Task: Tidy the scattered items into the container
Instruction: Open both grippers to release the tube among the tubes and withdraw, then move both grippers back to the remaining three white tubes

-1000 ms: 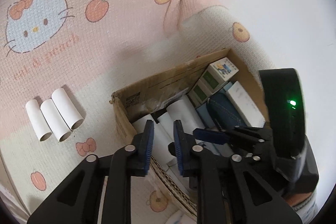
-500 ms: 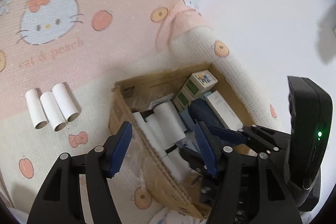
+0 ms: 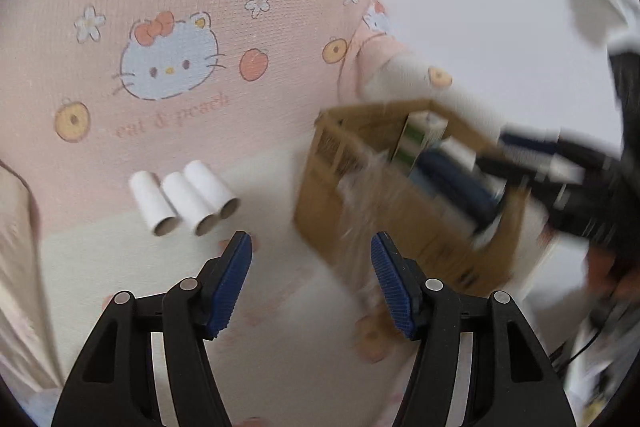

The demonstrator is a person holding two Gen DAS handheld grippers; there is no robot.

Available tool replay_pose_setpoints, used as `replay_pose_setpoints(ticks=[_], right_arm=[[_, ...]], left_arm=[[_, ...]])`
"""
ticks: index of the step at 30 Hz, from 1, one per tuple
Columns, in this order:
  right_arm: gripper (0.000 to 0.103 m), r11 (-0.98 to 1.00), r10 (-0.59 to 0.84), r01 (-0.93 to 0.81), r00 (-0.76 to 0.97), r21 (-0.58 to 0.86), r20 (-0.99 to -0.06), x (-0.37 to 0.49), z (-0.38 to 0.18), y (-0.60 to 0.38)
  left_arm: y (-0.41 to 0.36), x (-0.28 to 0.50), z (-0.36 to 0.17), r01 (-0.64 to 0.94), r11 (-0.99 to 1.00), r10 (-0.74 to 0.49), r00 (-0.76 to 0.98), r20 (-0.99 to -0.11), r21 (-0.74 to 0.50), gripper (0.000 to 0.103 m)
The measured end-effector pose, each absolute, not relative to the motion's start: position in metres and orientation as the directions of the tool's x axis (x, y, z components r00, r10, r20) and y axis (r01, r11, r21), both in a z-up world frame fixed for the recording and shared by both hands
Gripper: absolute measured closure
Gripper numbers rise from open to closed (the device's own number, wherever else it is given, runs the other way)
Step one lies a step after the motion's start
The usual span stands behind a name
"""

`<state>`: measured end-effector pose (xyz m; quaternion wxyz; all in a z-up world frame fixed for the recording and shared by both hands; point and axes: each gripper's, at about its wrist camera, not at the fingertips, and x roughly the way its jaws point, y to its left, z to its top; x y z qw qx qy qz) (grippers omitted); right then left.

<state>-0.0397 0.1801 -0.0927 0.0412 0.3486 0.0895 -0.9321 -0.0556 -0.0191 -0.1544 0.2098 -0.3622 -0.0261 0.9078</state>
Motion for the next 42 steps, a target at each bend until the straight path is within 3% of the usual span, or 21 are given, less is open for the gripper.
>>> replay_pose_setpoints(ticks=[4, 11, 17, 23, 30, 42], right_arm=[[0.039, -0.966, -0.016, 0.168, -0.798, -0.197, -0.602, -0.026, -0.089, 0.154], [0.037, -0.934, -0.070, 0.261, -0.801, -0.242, -0.594, -0.017, -0.113, 0.107], [0.037, -0.875, -0.050, 0.309, -0.822, -0.371, -0.567, -0.018, -0.157, 0.056], [0.037, -0.832, -0.027, 0.349, -0.802, -0.430, -0.597, -0.044, -0.205, 0.020], [0.037, -0.911, -0.121, 0.359, -0.703, -0.202, -0.700, -0.100, -0.231, 0.013], [0.037, -0.939, -0.206, 0.339, -0.699, -0.063, -0.685, -0.174, -0.257, -0.006]], left_arm=[[-0.036, -0.049, -0.194, -0.334, -0.926, 0.357, -0.627, -0.693, -0.174, 0.037], [-0.094, -0.076, -0.245, -0.118, -0.952, 0.298, -0.575, -0.762, -0.284, 0.037], [-0.134, -0.104, -0.260, 0.009, -0.897, 0.353, -0.588, -0.728, -0.443, 0.037], [-0.173, -0.128, -0.275, 0.140, -0.795, 0.413, -0.587, -0.696, -0.590, 0.037], [-0.205, -0.158, -0.285, 0.210, -0.722, 0.431, -0.609, -0.666, -0.659, 0.037], [-0.218, -0.205, -0.307, 0.222, -0.634, 0.517, -0.591, -0.619, -0.741, 0.037]])
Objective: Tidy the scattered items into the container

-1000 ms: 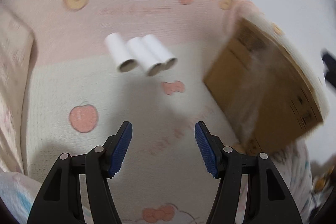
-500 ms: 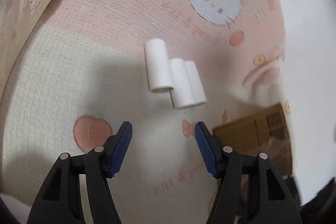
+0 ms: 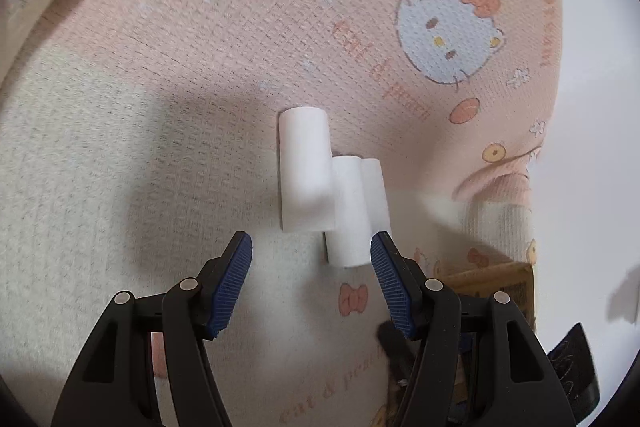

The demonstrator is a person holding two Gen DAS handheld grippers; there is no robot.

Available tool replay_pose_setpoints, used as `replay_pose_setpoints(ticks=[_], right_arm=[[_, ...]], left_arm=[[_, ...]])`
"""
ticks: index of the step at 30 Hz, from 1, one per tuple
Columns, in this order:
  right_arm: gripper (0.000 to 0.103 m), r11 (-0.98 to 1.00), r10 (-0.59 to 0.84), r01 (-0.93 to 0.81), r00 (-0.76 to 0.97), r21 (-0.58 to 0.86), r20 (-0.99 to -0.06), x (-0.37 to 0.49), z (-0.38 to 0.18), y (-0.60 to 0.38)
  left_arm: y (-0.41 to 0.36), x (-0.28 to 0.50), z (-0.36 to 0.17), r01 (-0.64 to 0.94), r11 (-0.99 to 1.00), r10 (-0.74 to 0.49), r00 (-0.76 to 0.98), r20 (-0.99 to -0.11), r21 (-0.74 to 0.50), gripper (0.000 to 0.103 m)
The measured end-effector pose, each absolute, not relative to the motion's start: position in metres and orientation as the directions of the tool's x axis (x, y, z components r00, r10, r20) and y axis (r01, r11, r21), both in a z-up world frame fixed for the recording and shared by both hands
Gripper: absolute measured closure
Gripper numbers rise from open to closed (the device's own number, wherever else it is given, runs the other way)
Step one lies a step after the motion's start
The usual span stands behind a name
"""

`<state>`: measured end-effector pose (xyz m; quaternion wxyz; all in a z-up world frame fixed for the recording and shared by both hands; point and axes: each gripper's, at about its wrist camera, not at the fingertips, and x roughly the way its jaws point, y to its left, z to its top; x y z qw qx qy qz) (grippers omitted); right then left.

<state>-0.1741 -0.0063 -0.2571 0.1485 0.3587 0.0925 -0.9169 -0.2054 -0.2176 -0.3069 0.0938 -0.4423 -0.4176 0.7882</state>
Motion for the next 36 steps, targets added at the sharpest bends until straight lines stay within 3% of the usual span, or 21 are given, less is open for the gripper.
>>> replay_pose_setpoints(ticks=[3, 15, 17, 19, 20, 27, 32, 36], right_arm=[[0.037, -0.931, -0.248, 0.364, -0.678, -0.024, -0.692, -0.188, -0.267, -0.014], [0.037, -0.900, -0.432, 0.341, -0.602, 0.272, -0.672, -0.238, -0.291, -0.006], [0.042, -0.888, -0.456, 0.345, -0.587, 0.303, -0.669, -0.243, -0.294, -0.005], [0.055, -0.883, -0.466, 0.357, -0.581, 0.306, -0.667, -0.245, -0.294, -0.008], [0.056, -0.882, -0.467, 0.365, -0.581, 0.299, -0.667, -0.246, -0.294, -0.010], [0.056, -0.893, -0.436, 0.367, -0.558, 0.261, -0.706, -0.258, -0.302, -0.019], [0.060, -0.893, -0.424, 0.370, -0.497, 0.256, -0.757, -0.262, -0.312, -0.028], [0.060, -0.895, -0.409, 0.379, -0.492, 0.234, -0.769, -0.254, -0.310, -0.035]], left_arm=[[-0.221, -0.217, -0.316, 0.226, -0.585, 0.557, -0.586, -0.589, -0.779, 0.043], [-0.212, -0.256, -0.341, 0.291, -0.589, 0.571, -0.511, -0.642, -0.754, 0.044], [-0.210, -0.258, -0.340, 0.289, -0.599, 0.559, -0.516, -0.649, -0.746, 0.044], [-0.211, -0.258, -0.340, 0.288, -0.601, 0.554, -0.521, -0.649, -0.745, 0.044], [-0.212, -0.258, -0.342, 0.294, -0.596, 0.556, -0.521, -0.648, -0.747, 0.044], [-0.216, -0.259, -0.348, 0.306, -0.581, 0.558, -0.524, -0.643, -0.754, 0.044], [-0.217, -0.259, -0.350, 0.300, -0.575, 0.570, -0.520, -0.636, -0.761, 0.056], [-0.215, -0.255, -0.349, 0.289, -0.590, 0.574, -0.506, -0.643, -0.754, 0.058]])
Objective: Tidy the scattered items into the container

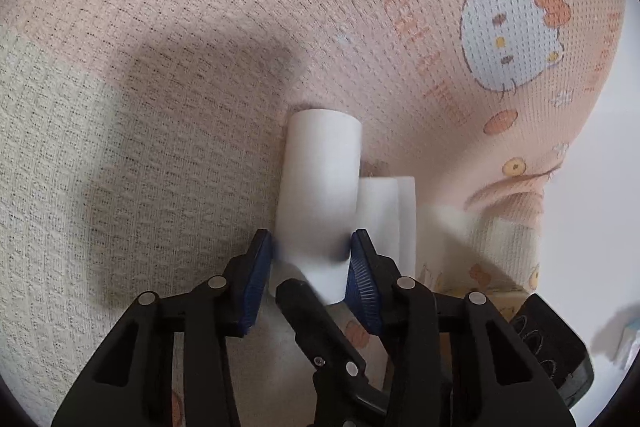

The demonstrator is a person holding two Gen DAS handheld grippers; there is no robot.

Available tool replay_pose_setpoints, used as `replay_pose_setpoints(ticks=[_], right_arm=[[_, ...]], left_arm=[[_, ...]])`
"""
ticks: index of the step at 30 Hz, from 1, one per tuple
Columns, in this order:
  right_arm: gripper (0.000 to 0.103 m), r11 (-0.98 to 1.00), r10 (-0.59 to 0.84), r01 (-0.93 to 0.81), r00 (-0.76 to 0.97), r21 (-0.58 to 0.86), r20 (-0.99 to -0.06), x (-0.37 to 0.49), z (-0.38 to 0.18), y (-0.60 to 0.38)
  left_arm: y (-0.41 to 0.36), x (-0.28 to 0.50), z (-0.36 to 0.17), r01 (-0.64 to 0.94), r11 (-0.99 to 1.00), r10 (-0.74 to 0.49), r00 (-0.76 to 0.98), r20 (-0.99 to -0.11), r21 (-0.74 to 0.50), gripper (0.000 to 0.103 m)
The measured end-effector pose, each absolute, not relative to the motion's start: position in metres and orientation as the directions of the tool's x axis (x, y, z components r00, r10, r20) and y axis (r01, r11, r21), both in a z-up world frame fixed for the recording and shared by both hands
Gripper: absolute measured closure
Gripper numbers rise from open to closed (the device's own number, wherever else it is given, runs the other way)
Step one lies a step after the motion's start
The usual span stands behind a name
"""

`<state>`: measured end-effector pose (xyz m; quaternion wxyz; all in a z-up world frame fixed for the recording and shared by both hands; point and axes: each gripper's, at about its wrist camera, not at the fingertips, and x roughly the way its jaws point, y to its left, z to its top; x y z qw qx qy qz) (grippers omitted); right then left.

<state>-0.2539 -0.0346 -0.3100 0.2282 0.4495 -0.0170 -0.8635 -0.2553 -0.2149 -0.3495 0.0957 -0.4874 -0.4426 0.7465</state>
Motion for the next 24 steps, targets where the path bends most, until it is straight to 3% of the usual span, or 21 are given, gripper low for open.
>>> replay_pose_setpoints(ticks=[11, 18, 24], right_arm=[[0.060, -0.921, -0.350, 0.312, -0.393, 0.235, -0.850, -0.217, -0.299, -0.017], [0.060, -0.927, -0.352, 0.251, -0.336, 0.277, -0.874, -0.172, -0.296, -0.001], [0.060, -0.936, -0.337, 0.204, -0.300, 0.285, -0.892, -0.141, -0.290, 0.013]], left_arm=[[-0.184, -0.218, -0.342, 0.226, -0.661, 0.603, -0.408, -0.686, -0.716, 0.060], [-0.179, -0.182, -0.347, 0.262, -0.606, 0.655, -0.371, -0.658, -0.751, 0.060], [-0.169, -0.168, -0.343, 0.260, -0.636, 0.637, -0.355, -0.684, -0.727, 0.059]])
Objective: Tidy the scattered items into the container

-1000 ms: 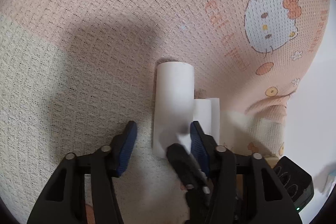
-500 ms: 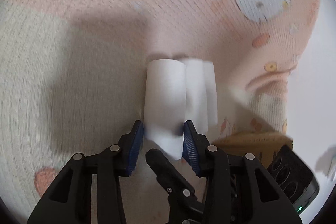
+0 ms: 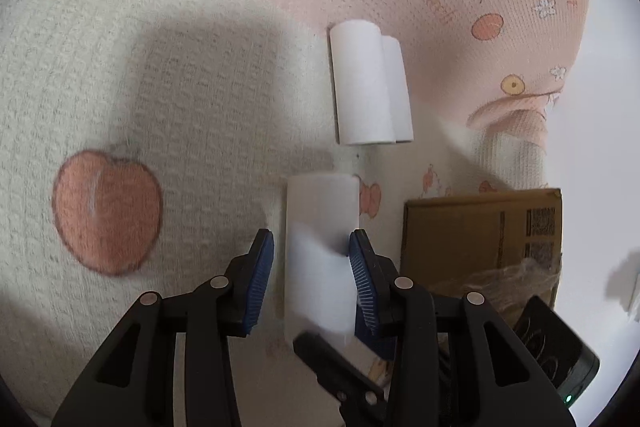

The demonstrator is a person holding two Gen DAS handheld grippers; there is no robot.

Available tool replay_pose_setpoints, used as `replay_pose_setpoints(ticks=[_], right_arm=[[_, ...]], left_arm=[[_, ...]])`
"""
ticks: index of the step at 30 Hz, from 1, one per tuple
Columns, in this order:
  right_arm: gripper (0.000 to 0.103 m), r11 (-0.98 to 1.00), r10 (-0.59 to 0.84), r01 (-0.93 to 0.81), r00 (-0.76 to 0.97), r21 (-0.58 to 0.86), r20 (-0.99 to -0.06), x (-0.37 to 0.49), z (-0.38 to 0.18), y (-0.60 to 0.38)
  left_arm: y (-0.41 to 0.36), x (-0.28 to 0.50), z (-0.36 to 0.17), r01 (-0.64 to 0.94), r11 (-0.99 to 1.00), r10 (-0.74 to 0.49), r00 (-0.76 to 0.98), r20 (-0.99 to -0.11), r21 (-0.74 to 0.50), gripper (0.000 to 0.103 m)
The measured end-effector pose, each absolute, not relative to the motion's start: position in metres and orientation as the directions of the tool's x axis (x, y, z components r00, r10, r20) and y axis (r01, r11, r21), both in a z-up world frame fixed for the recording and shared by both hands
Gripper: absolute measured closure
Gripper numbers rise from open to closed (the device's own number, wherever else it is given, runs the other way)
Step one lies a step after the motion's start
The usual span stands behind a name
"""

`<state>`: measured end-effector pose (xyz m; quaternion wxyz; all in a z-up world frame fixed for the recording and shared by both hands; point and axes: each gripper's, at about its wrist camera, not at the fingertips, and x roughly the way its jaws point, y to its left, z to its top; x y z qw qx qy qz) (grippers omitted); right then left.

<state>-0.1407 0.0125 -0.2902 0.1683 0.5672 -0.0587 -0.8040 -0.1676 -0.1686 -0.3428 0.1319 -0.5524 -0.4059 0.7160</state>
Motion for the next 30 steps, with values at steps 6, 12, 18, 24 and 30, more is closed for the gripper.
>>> replay_pose_setpoints(ticks=[6, 12, 18, 24, 30], right_arm=[[0.060, -0.926, -0.372, 0.171, -0.257, 0.336, -0.892, -0.141, -0.292, 0.024], [0.060, -0.927, -0.369, 0.168, -0.240, 0.336, -0.898, -0.157, -0.299, 0.024], [0.060, -0.925, -0.377, 0.146, -0.239, 0.351, -0.895, -0.166, -0.306, 0.026], [0.060, -0.942, -0.334, 0.073, -0.289, 0.328, -0.897, -0.163, -0.299, 0.023], [0.060, -0.929, -0.365, 0.045, -0.281, 0.368, -0.887, -0.152, -0.285, 0.027]], left_arm=[[-0.164, -0.168, -0.344, 0.240, -0.657, 0.636, -0.332, -0.697, -0.714, 0.058], [-0.159, -0.175, -0.347, 0.239, -0.648, 0.647, -0.327, -0.689, -0.723, 0.054], [-0.155, -0.178, -0.351, 0.244, -0.623, 0.664, -0.338, -0.667, -0.743, 0.054], [-0.153, -0.172, -0.341, 0.209, -0.665, 0.632, -0.354, -0.689, -0.717, 0.060], [-0.144, -0.149, -0.324, 0.162, -0.722, 0.575, -0.400, -0.714, -0.672, 0.060]])
